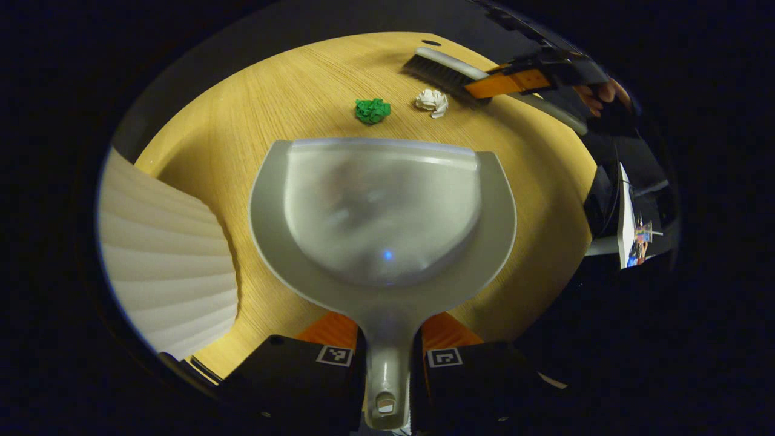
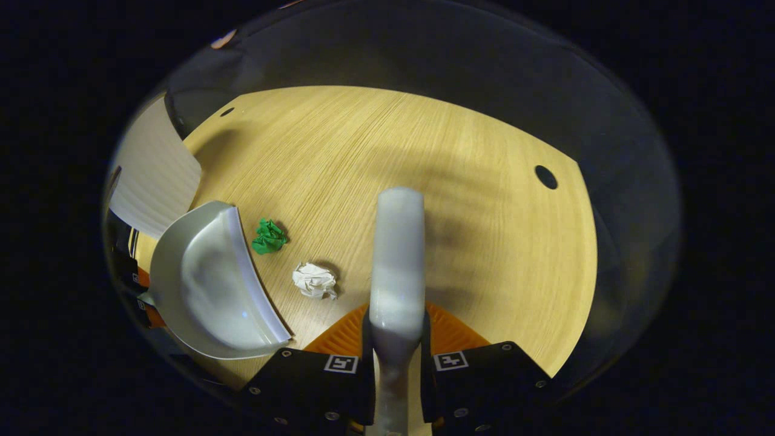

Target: Pick up the small broom and dustpan from the desktop, sweep the trash into the dustpan with the broom, and then empty the trash into the garbage bin.

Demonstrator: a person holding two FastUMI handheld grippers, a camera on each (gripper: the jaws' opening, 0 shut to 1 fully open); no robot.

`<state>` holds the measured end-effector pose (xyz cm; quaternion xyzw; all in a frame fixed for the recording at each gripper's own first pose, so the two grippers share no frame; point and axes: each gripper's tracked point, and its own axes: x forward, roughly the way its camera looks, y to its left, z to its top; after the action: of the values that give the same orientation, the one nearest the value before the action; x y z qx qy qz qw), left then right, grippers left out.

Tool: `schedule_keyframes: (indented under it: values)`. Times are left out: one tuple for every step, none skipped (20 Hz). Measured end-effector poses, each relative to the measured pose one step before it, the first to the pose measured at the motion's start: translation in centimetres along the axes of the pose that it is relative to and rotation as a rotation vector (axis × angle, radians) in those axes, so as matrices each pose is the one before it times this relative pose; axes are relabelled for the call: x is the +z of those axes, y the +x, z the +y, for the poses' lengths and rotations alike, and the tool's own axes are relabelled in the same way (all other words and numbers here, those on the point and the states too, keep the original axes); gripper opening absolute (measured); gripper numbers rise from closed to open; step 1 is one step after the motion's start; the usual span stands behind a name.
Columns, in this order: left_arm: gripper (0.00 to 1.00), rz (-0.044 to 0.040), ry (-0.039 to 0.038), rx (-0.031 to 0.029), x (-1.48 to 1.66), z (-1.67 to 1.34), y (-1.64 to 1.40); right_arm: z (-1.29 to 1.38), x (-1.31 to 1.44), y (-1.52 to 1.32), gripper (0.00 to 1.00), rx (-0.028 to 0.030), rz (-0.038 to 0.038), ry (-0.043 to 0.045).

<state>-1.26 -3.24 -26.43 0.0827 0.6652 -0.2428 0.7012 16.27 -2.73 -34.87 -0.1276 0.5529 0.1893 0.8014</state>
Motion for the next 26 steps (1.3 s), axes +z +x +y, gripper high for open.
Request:
schedule_keyframes:
  values:
    - [0.3, 0.00927, 0.02611, -0.00752, -0.009, -0.276, -0.121, 1.524, -0.063, -0.007, 0.3, 0.05078, 0.02307, -0.0166]
    - [0.3, -0.00323, 0.02212, -0.00115, 0.054, 0.085, -0.009, 1.661, 0.644, 0.16, 0.3, 0.04697, -0.01185, -0.03349]
    - [0.3, 0.0102, 0.01763, -0.00382, -0.093, -0.142, -0.002, 1.67, 0.592, -0.054, 0.31, 0.05071, -0.00672, -0.03902]
    - [0.3, -0.00281, 0.01391, 0.00557, -0.38, 0.239, 0.05, 1.785, 0.704, -0.003, 0.31, 0.06123, 0.00412, -0.02885]
    - [0.3, 0.00709, 0.01759, -0.00309, -0.024, -0.26, 0.014, 1.515, 0.398, 0.165, 0.3, 0.04772, 0.01198, -0.02545]
    - [0.3, -0.00336, 0.01342, 0.00346, 0.095, 0.076, -0.16, 1.072, 0.393, 0.108, 0.3, 0.0311, 0.01098, -0.035]
    - [0.3, 0.00186, 0.01765, -0.00109, 0.053, -0.125, -0.051, 0.854, 0.587, -0.041, 0.31, 0.03213, 0.00684, -0.02361]
    - [0.3, -0.00001, 0.00006, 0.00015, 0.043, 0.146, 0.202, -0.17, 0.881, 0.228, 0.31, 0.03137, 0.00856, -0.00853]
    - [0.3, 0.00105, -0.00046, -0.00138, -0.078, -0.105, 0.087, 0.38, 0.543, -0.354, 0.31, 0.02567, 0.00425, -0.00788]
    - [0.3, -0.0045, -0.00958, 0.0001, 0.004, 0.014, -0.129, 0.436, -0.401, 0.777, 0.31, 0.01864, -0.00003, -0.0109]
    - [0.3, -0.00709, -0.00413, -0.00034, 0.095, -0.138, -0.133, -0.142, 0.048, -0.696, 0.31, 0.0165, 0.00612, -0.01535]
    - [0.3, -0.01123, -0.01276, -0.00294, 0.181, 0.096, 0.227, -0.345, 0.019, 0.033, 0.3, 0.00047, -0.00337, -0.01236]
    - [0.3, -0.00388, -0.01629, -0.00526, -0.138, -0.033, 0.039, -0.32, 0.141, -0.251, 0.3, -0.00482, -0.00508, 0.0032]
    - [0.33, -0.00982, -0.01818, -0.00079, -0.022, 0.027, 0.141, -0.268, -0.138, -0.188, 0.3, -0.01135, -0.01602, 0.02346]
    - [0.3, -0.01193, -0.02077, 0.00162, 0.008, -0.059, 0.003, -0.624, 0.335, -0.545, 0.3, -0.01238, -0.02589, 0.04136]
    - [0.3, -0.01188, -0.02735, 0.0009, 0.011, -0.289, 0.12, -0.328, 0.103, -0.567, 0.31, -0.01544, -0.03007, 0.04451]
    - [0.3, -0.0198, -0.03369, -0.00179, 0.161, -0.286, 0.188, -0.569, 0.436, -0.788, 0.31, -0.02458, -0.03773, 0.04625]
    - [0.3, -0.0137, -0.03698, -0.00043, 0.025, -0.256, 0.309, -0.726, 0.226, -0.965, 0.31, -0.02455, -0.02991, 0.04446]
    - [0.27, -0.00997, -0.03051, 0.00052, 0.173, -0.191, 0.139, -1.01, 0.105, -0.917, 0.31, -0.03243, -0.03171, 0.0435]
    - [0.3, -0.00958, -0.02849, 0.00147, 0.242, -0.367, -0.082, -0.944, 0.236, -0.576, 0.3, -0.03419, -0.02242, 0.03875]
    - [0.3, -0.01424, -0.01862, 0.00535, 0.236, -0.005, 0.03, -0.957, -0.039, -0.344, 0.3, -0.03582, -0.01785, 0.03415]
    - [0.3, -0.01201, -0.01251, 0.01027, 0.462, -0.42, -0.181, -0.979, -0.523, -0.065, 0.3, -0.03233, -0.00935, 0.03601]
    - [0.3, -0.01449, -0.00859, 0.01516, 0.382, -0.065, -0.045, -1.11, -1.08, -0.01, 0.3, -0.02777, 0.00328, 0.041]
    - [0.3, -0.00689, -0.00754, 0.0133, 0.007, -0.256, 0.104, -1.009, -1.49, 0.118, 0.3, -0.03005, 0.00693, 0.03373]
    - [0.3, -0.00601, -0.01616, 0.01592, 0.125, -0.2, 0.141, -0.775, -1.344, 0.36, 0.3, -0.0345, 0.01601, 0.02476]
    - [0.3, -0.0097, -0.01967, 0.01063, 0.344, -0.341, -0.098, -0.5, -1.345, 0.088, 0.3, -0.03995, 0.01785, 0.0145]
